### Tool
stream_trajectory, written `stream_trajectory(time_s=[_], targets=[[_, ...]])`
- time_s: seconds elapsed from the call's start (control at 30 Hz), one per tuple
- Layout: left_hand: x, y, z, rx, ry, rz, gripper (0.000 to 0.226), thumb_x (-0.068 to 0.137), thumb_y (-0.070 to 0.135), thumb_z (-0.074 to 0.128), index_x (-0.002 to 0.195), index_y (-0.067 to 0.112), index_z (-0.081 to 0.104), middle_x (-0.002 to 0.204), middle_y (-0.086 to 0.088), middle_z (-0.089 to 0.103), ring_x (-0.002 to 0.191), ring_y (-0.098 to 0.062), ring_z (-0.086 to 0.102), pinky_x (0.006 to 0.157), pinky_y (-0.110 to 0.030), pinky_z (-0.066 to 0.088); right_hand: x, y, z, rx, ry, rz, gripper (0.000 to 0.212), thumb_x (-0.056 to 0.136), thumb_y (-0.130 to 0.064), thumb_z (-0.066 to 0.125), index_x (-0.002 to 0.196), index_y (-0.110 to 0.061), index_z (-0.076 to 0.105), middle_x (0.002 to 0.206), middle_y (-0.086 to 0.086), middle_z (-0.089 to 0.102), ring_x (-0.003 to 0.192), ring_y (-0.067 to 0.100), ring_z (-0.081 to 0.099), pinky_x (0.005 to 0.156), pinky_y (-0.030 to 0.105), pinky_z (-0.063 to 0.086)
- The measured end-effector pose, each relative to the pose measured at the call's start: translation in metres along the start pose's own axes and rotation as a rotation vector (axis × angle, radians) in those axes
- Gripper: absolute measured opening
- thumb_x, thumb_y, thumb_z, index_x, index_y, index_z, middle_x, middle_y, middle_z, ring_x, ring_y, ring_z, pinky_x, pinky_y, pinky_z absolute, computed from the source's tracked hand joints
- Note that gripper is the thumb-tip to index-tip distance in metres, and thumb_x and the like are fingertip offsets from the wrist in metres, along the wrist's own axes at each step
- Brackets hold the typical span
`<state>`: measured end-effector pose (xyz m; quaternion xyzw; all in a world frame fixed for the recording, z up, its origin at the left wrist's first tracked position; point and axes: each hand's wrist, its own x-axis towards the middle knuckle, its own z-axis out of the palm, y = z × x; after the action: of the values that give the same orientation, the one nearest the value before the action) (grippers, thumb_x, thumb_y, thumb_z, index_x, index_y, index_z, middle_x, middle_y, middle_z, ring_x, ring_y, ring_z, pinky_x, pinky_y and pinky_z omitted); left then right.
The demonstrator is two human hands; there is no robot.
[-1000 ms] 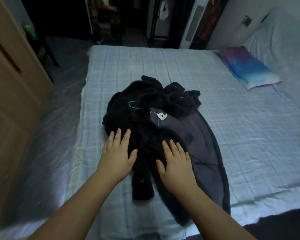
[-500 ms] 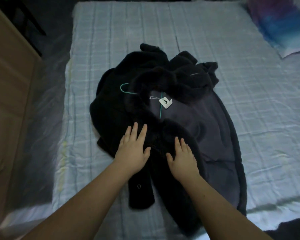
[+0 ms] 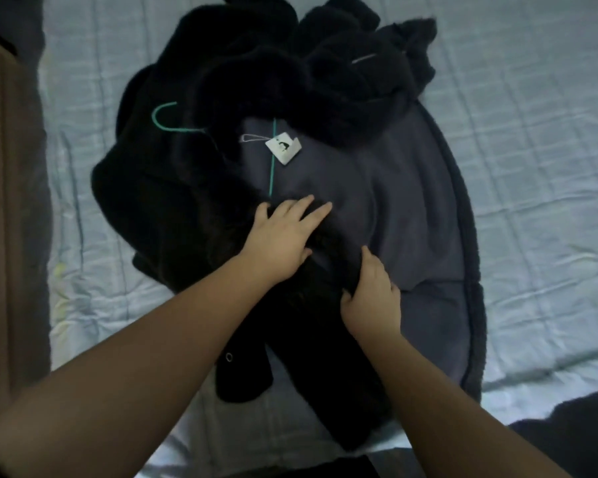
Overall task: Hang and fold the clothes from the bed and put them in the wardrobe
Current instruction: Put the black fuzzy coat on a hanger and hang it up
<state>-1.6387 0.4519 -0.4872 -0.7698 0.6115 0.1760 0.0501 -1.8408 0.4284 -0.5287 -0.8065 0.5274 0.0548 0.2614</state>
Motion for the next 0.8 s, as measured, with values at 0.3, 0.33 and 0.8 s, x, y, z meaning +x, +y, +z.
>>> stream_trajectory(time_s=[0.3, 0.33, 0.8], targets=[[0.015, -0.003, -0.007, -0.186, 0.132, -0.231, 0.036, 0.084, 0.011, 0.059, 0.119, 0.020, 0.053, 0.107, -0.006, 0.055, 0.100, -0.033, 0.058, 0.073, -0.042, 0.046, -0.018, 0.030, 0.005, 0.094, -0.054, 0.110, 0.051, 0.087, -0.022, 0.063, 0.132, -0.018, 0.041, 0.134, 0.004, 0.040, 0.120, 0.030, 0.048, 0.086, 0.048, 0.053], [0.014, -0.002, -0.009, -0.212, 0.158, -0.247, 0.039, 0.083, 0.009, 0.059, 0.120, 0.020, 0.052, 0.107, -0.006, 0.054, 0.099, -0.032, 0.058, 0.071, -0.042, 0.047, -0.019, 0.030, 0.005, 0.137, -0.056, 0.110, 0.054, 0.089, -0.025, 0.062, 0.137, -0.018, 0.040, 0.137, 0.005, 0.043, 0.121, 0.030, 0.049, 0.089, 0.047, 0.052], [0.060, -0.025, -0.080, -0.364, 0.398, -0.488, 0.038, 0.094, 0.020, 0.050, 0.131, 0.024, 0.046, 0.120, -0.009, 0.051, 0.086, -0.033, 0.060, 0.063, -0.042, 0.046, 0.118, -0.006, -0.140, 0.079, 0.466, 0.045, 0.023, 0.101, -0.016, 0.042, 0.118, -0.016, 0.058, 0.111, 0.017, 0.056, 0.087, 0.045, 0.058, 0.065, 0.043, 0.036]])
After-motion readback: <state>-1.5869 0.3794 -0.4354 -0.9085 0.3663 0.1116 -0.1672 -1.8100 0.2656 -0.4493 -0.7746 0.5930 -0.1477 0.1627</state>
